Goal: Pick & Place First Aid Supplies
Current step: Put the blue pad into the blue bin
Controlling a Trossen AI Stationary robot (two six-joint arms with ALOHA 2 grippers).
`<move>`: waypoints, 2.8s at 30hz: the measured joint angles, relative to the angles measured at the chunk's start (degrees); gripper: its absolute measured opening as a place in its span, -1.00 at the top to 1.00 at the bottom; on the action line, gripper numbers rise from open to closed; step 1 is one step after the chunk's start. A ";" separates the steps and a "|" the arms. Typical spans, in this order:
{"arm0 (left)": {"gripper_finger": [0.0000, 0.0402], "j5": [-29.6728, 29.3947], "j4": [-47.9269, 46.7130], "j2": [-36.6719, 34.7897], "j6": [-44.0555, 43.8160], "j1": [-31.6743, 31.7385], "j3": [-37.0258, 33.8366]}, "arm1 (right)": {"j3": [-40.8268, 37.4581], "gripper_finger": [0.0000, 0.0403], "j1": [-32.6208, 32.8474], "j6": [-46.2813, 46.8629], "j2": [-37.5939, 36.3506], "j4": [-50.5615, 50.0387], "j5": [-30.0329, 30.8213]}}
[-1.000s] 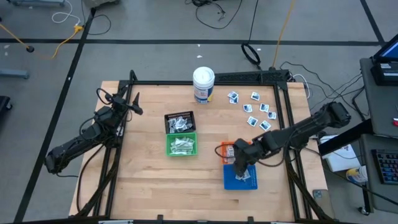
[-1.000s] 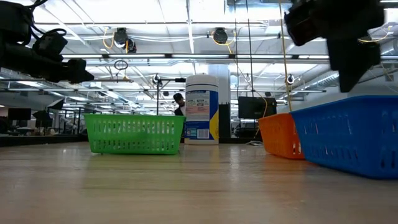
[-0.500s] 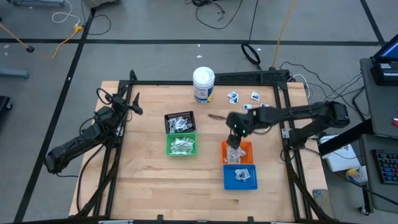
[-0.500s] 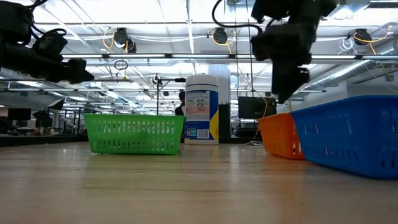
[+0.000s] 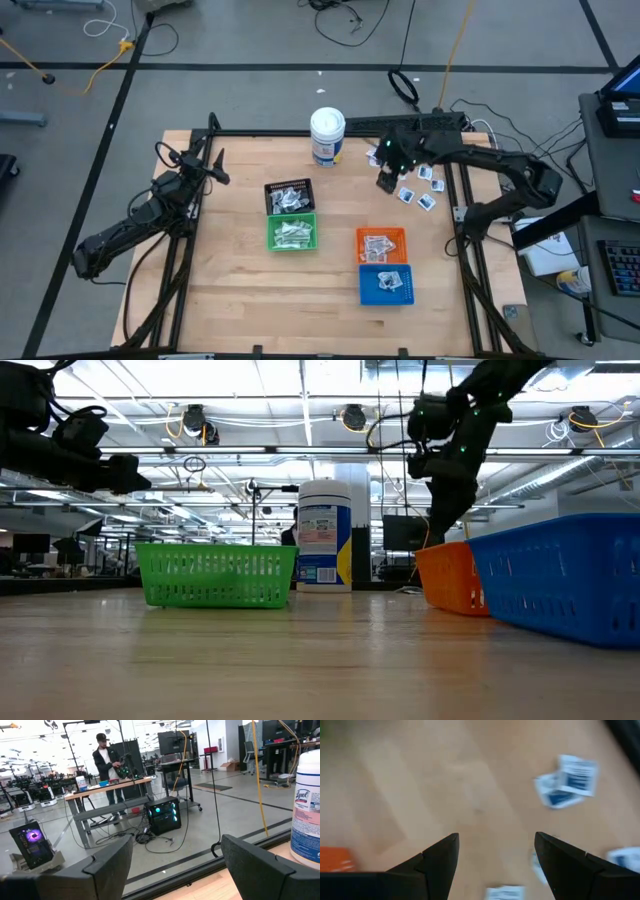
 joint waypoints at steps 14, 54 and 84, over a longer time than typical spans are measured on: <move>-0.52 0.00 0.00 -0.01 0.00 -0.02 -0.01 | 0.09 -0.26 -15.11 3.17 1.91 -1.31 0.08; -0.52 0.00 0.00 -0.01 0.00 -0.01 0.00 | -2.29 0.94 -13.33 6.78 16.28 -0.89 -0.57; -0.52 0.00 0.00 0.00 0.00 0.00 0.00 | 17.97 0.99 -5.25 37.99 9.47 -23.97 1.79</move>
